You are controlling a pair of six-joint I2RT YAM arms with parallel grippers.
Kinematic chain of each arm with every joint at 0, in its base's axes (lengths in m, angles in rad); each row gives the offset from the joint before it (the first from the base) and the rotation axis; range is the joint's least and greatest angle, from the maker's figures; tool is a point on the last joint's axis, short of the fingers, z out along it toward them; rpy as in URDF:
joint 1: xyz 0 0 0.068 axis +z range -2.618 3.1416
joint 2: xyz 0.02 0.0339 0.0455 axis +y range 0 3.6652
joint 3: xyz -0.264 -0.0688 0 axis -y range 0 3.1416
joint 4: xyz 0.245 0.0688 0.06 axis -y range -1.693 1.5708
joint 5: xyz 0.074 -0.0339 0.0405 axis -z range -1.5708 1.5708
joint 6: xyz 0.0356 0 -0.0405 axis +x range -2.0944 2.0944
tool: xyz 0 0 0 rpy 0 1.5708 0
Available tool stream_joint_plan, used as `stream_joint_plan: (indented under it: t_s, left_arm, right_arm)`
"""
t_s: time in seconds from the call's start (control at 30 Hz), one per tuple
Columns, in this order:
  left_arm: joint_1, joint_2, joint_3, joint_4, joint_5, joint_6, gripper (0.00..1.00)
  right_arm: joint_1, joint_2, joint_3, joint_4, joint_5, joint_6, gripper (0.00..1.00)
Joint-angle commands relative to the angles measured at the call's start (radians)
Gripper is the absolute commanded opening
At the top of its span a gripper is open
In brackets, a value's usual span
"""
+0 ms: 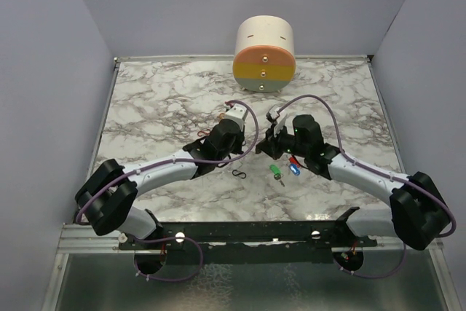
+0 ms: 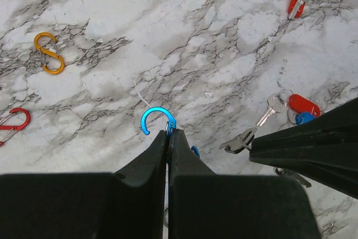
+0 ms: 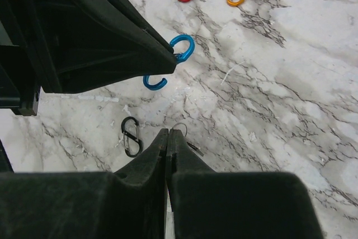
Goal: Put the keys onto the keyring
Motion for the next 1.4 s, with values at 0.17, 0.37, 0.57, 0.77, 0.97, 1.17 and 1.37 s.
stream_joint_plan:
  t_s: [0.17,0.37,0.57,0.77,0.97,1.17,1.37]
  left_arm:
    - [0.000,-0.067,-0.027,0.011,0.097,0.050,0.00]
    - [0.001,-0.068,-0.032,0.023,0.127,0.054,0.00]
    - [0.000,-0.066,-0.033,0.035,0.139,0.057,0.00]
    - [0.000,-0.061,-0.028,0.038,0.146,0.062,0.00]
    - [0.001,-0.057,-0.024,0.041,0.141,0.062,0.00]
    - [0.001,-0.056,-0.020,0.041,0.140,0.062,0.00]
    - [0.000,-0.051,-0.017,0.043,0.141,0.062,0.00]
  right_arm:
    - [-0.008,0.053,0.048,0.117,-0.134,0.009,0.01]
    - [-0.018,0.069,0.052,0.131,-0.149,0.011,0.01]
    - [-0.023,0.073,0.059,0.138,-0.158,0.013,0.01]
    - [-0.024,0.083,0.064,0.143,-0.171,0.014,0.01]
    - [-0.024,0.101,0.069,0.141,-0.191,0.018,0.01]
    - [-0.024,0.107,0.067,0.142,-0.207,0.020,0.01]
    - [-0.024,0.110,0.063,0.143,-0.225,0.022,0.01]
